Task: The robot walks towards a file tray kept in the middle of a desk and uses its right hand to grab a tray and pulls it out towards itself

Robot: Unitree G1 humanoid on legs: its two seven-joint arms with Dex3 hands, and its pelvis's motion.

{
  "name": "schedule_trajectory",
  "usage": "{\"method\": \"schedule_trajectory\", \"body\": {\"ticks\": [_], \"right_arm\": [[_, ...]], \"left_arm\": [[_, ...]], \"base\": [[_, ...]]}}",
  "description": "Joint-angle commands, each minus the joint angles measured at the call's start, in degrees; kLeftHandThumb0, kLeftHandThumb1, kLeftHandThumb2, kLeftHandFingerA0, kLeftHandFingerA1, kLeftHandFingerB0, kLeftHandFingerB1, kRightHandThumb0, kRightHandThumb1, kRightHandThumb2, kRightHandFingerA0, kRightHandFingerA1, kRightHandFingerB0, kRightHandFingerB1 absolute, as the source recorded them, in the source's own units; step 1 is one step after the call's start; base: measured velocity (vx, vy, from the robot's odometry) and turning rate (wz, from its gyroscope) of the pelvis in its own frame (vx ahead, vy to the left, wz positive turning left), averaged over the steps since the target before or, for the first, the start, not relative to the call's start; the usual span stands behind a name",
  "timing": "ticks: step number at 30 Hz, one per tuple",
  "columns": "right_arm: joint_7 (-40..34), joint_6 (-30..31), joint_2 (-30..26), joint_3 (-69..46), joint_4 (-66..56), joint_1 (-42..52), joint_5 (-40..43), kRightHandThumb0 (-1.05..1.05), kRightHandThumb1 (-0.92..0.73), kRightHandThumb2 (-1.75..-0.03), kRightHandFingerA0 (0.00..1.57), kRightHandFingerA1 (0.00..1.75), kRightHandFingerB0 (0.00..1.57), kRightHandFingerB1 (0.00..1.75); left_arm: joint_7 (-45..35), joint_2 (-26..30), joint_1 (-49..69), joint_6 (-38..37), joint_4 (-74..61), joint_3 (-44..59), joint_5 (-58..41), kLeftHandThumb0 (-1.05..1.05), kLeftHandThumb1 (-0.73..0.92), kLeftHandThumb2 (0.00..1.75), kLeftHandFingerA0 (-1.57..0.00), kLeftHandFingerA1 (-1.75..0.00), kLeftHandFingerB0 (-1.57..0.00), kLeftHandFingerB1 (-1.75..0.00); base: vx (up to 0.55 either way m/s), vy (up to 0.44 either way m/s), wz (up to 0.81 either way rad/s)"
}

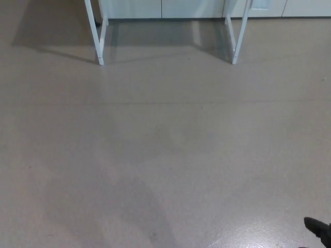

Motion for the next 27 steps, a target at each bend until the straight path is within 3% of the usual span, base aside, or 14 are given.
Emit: {"method": "schedule_trajectory", "body": {"ticks": [1, 2, 3, 4, 5, 6, 7, 8, 9, 10, 11, 25, 26, 27], "right_arm": [[-1.26, -1.53, -0.02, -1.01, -0.68, 0.59, 1.0, -0.23, -0.7, -0.76, 0.31, 0.71, 0.12, 0.49], [-1.28, -1.52, 0.04, -0.97, -0.6, 0.67, 0.96, -0.23, -0.55, -1.03, 0.3, 0.66, 0.09, 0.53], [-1.31, -1.46, 0.01, -0.91, -0.57, 0.67, 0.85, -0.23, -0.55, -1.03, 0.3, 0.66, 0.08, 0.53], [-1.41, -1.11, 0.07, -0.86, -0.68, 0.54, 0.79, -0.23, -0.55, -1.03, 0.29, 0.65, 0.08, 0.53], [-1.53, -0.75, 0.28, -0.85, -0.83, 0.42, 0.9, -0.23, -0.55, -1.03, 0.29, 0.65, 0.08, 0.53], [-1.57, -0.92, 0.48, -0.88, -0.77, 0.12, 1.1, -0.25, -0.54, -1.03, 0.28, 0.65, 0.08, 0.53], [-1.71, -1.41, 0.77, -0.74, -0.49, -0.13, 1.08, -0.26, -0.55, -1.03, 0.28, 0.65, 0.07, 0.53], [-1.46, -1.79, 0.98, -0.87, -0.57, -0.13, 1.49, -0.27, -0.56, -1.03, 0.28, 0.66, 0.06, 0.52], [-1.73, -1.97, 1.63, -0.91, -0.83, 0.2, 1.72, -0.3, -0.73, -0.73, 0.29, 0.71, 0.12, 0.47], [-1.94, -2.06, 1.77, -0.84, -1.14, 0.4, 1.5, -0.3, -0.72, -0.73, 0.29, 0.69, 0.12, 0.47], [-1.44, -2.43, 1.93, -0.96, -1.33, 0.5, 1.92, -0.3, -0.72, -0.73, 0.29, 0.7, 0.11, 0.47], [-1.84, -4.92, 0.58, 0.94, 2.8, -0.44, -0.55, -0.3, -0.67, -0.78, 0.31, 0.73, 0.13, 0.52], [-1.81, -4.99, 0.5, 0.96, 2.73, -0.28, -0.57, -0.29, -0.52, -1.03, 0.29, 0.66, 0.09, 0.54], [-1.86, -5.25, 0.41, 1.03, 2.67, -0.1, -0.69, -0.3, -0.52, -1.02, 0.29, 0.66, 0.09, 0.54]], "left_arm": [[-2.38, 0.87, -0.38, -3.47, -0.62, 0.94, -2.24, -0.18, 0.37, 0.5, -0.49, -0.53, -0.32, -0.42], [-2.95, 0.56, -0.5, -2.63, -0.89, 1.52, -3.26, -0.12, 0.21, 0.76, -0.39, -0.64, -0.21, -0.55], [-2.98, 0.26, -0.48, -2.28, -1.4, 1.65, -3.51, -0.19, 0.35, 0.5, -0.48, -0.53, -0.31, -0.43], [-2.77, -0.24, -0.52, -1.83, -2.4, 1.64, -3.52, -0.17, 0.35, 0.49, -0.48, -0.51, -0.3, -0.42], [-2.78, -0.51, -0.71, -1.17, -3.03, 1.75, -3.73, -0.17, 0.35, 0.49, -0.48, -0.51, -0.3, -0.42], [-2.58, -1.35, -0.56, -0.43, -5.3, 1.41, -3.81, -0.14, 0.2, 0.76, -0.4, -0.63, -0.21, -0.54], [-2.43, -1.82, -0.57, 0.22, -7.17, 0.95, -3.65, -0.2, 0.36, 0.5, -0.49, -0.49, -0.31, -0.41], [-4.42, -2.92, -0.46, 1.57, -9.07, 1.33, -5.62, -0.12, 0.22, 0.76, -0.38, -0.62, -0.19, -0.54], [-4.7, -3.97, 0.07, 2.94, -11.53, 1.08, -6.27, -0.11, 0.22, 0.76, -0.37, -0.63, -0.19, -0.54], [-4.99, -4.47, 0.26, 2.81, -12.2, 0.68, -6.07, -0.12, 0.21, 0.76, -0.37, -0.62, -0.19, -0.54], [-5.38, -5.21, 0.04, 2.48, -11.99, 0.6, -6.21, -0.23, 0.32, 0.53, -0.43, -0.53, -0.28, -0.42], [-8.88, -4.43, 0.55, -3.9, -9.11, -5.25, -2.11, -0.36, 0.33, 0.5, -0.44, -0.47, -0.31, -0.38], [-8.66, -4.43, 0.68, -4.4, -8.89, -5.48, -1.97, -0.36, 0.33, 0.5, -0.43, -0.46, -0.31, -0.37], [-8.2, -4.41, 0.82, -4.39, -8.88, -5.78, -1.74, -0.4, 0.3, 0.6, -0.41, -0.49, -0.28, -0.42]], "base": [[0.0, 0.0, 0.0], [0.0, 0.0, 0.0], [0.0, 0.0, 0.0], [0.0, 0.0, 0.0], [0.0, 0.0, 0.0], [0.0, 0.0, 0.0], [0.0, 0.0, 0.0], [0.0, 0.0, 0.0], [0.0, 0.0, 0.0], [0.0, 0.0, 0.0], [0.0, 0.0, 0.0], [0.0, 0.0, 0.0], [0.0, 0.0, 0.0], [0.0, 0.0, 0.0]]}}
